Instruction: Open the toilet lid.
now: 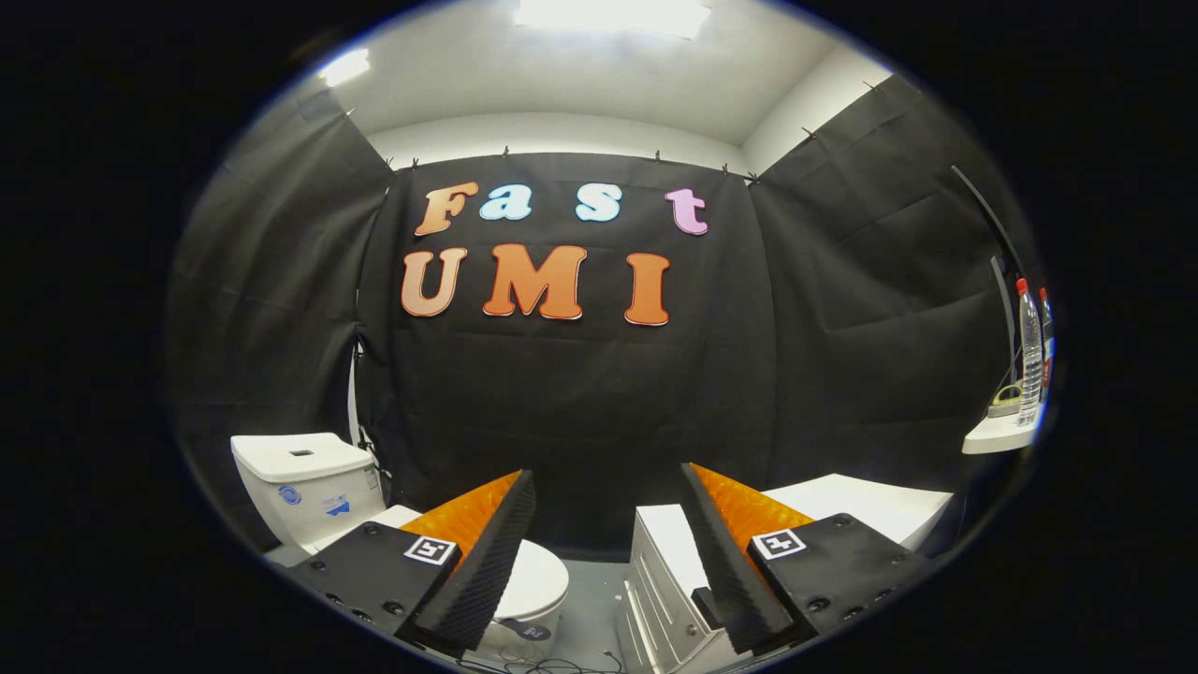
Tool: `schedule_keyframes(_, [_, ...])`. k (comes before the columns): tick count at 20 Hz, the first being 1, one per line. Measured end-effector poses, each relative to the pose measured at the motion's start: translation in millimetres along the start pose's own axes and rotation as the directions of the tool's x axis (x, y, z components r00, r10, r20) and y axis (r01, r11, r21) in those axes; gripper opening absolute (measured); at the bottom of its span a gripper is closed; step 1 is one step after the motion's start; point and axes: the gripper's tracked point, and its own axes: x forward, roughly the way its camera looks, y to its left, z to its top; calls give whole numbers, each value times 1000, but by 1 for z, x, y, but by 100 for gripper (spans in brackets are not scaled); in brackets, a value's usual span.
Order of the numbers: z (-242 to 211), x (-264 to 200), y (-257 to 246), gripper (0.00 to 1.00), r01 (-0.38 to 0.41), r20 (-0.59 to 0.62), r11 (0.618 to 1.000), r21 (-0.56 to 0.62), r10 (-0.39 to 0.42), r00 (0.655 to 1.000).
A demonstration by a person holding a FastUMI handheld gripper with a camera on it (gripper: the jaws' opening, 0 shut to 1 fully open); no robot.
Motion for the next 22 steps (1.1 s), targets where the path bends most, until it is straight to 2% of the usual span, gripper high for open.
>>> schedule_keyframes(22, [-2,-1,-1,99,0,-9,1000,0,0,1000])
